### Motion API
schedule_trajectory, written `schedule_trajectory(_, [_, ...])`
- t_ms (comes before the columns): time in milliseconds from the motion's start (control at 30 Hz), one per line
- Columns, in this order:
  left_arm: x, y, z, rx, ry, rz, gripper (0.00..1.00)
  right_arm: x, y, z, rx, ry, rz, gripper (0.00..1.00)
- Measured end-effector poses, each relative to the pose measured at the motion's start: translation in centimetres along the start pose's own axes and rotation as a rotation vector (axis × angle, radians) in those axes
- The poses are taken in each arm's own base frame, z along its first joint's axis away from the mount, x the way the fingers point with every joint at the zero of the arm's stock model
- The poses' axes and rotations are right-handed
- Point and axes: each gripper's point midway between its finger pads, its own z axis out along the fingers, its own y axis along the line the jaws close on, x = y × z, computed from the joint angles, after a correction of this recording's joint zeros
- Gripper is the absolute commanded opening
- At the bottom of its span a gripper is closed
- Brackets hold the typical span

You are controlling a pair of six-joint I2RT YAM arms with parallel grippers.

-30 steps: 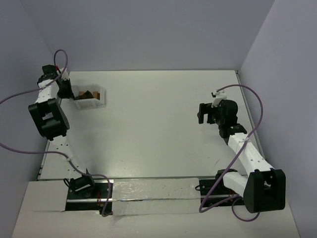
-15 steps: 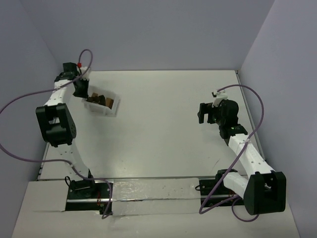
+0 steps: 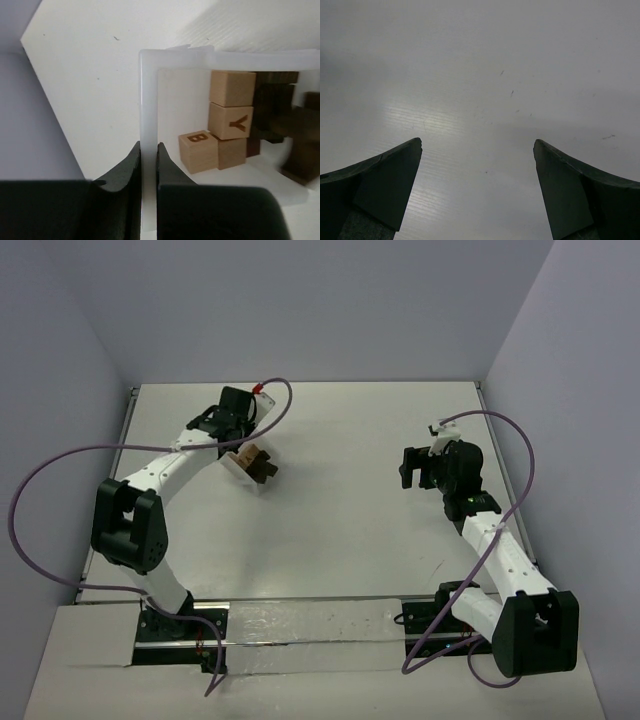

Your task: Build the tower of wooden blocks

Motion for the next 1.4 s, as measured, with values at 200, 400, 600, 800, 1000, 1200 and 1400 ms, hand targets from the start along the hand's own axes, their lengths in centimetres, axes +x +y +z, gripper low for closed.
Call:
schedule_trajectory(200, [-0.9, -0.7, -0.7, -0.145, -0.018, 0.102, 0.00, 0.0, 0.0, 0.0, -0.001, 0.000, 0.000, 1.00])
schedule_trajectory(400, [-2.7, -1.4, -2.5, -0.280, -0.090, 0.179, 0.00, 0.0, 0.0, 0.0, -0.001, 0.000, 0.000, 1.00])
schedule_trajectory(600, [-4.1, -3.0, -3.9, -0.371, -0.151, 0.270, 0.00, 0.0, 0.0, 0.0, -0.002, 0.000, 0.000, 1.00])
schedule_trajectory(800, [-5.5, -5.9, -5.9, -0.433, -0.219, 0.398, 0.00, 0.0, 0.0, 0.0, -0.002, 0.001, 0.000, 1.00])
schedule_trajectory(1000, [-6.9, -8.9, -8.2, -0.479, -0.295, 0.506, 0.00, 0.0, 0.0, 0.0, 0.002, 0.001, 0.000, 1.00])
schedule_trajectory(1200, [-7.8, -10.6, -10.0, -0.558, -0.352, 0.575, 0.00, 0.0, -0.1, 0.0, 0.006, 0.001, 0.000, 1.00])
schedule_trajectory(1400, [-7.0, -13.1, -9.8, -0.614, -0.352, 0.697, 0.00, 0.0, -0.2, 0.0, 0.010, 0.001, -0.004, 1.00])
